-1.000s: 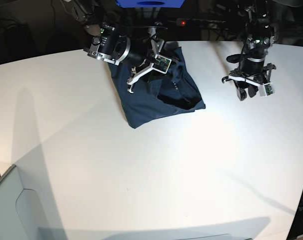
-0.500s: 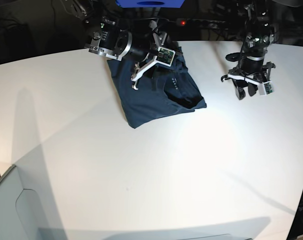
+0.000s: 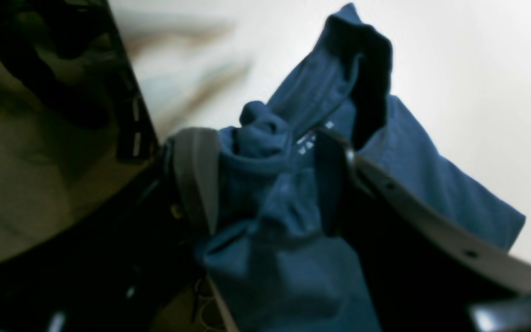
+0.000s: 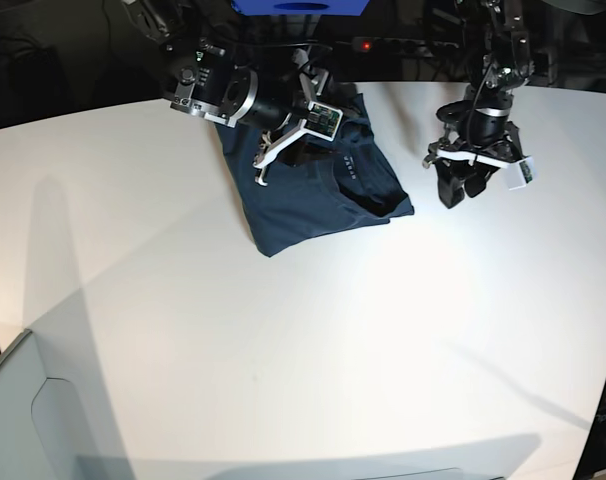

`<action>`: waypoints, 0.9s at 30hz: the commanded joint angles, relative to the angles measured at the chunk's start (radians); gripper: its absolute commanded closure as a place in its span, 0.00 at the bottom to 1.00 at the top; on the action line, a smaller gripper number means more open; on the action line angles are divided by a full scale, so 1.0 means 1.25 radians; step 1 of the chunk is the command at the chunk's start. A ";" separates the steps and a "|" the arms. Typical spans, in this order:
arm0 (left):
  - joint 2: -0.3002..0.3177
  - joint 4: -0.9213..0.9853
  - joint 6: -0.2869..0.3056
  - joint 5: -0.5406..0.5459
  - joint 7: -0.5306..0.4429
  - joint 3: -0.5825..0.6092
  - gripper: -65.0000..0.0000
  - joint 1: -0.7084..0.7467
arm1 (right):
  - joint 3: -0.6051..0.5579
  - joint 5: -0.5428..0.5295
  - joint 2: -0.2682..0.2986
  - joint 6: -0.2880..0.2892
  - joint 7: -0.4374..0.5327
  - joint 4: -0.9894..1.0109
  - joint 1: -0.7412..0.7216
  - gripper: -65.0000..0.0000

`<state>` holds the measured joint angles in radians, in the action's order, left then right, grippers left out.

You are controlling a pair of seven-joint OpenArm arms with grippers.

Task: Fold the T-shirt properly
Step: 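Move the left gripper to the folded shirt's edge and grasp it, then pull the grasped edge with the left gripper to square the fold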

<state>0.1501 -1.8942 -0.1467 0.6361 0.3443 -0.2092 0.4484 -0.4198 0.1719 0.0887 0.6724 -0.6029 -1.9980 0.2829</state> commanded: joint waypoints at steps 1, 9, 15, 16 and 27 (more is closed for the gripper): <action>0.005 -0.013 0.004 0.005 -0.011 0.012 0.57 -0.003 | -0.001 -0.017 -0.002 -0.001 0.019 -0.011 -0.002 0.53; 0.003 0.011 0.003 0.005 -0.011 0.109 0.57 -0.052 | -0.001 -0.015 -0.002 -0.001 0.019 -0.010 -0.001 0.53; 0.003 0.039 0.003 0.004 -0.011 0.129 0.57 -0.068 | -0.001 -0.014 -0.002 -0.001 0.018 -0.010 0.004 0.53; 0.003 0.049 0.003 0.004 -0.011 0.129 0.57 -0.068 | -0.001 -0.014 -0.002 -0.001 0.015 -0.010 0.004 0.53; 0.002 0.104 0.003 0.010 -0.011 0.129 0.57 -0.110 | -0.001 -0.013 -0.002 -0.001 0.010 -0.010 0.004 0.53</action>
<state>0.1493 -1.7477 -0.1497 0.6418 0.3454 -0.0471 0.3157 -0.4202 0.1719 0.0887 0.6724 -0.6102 -1.9965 0.2890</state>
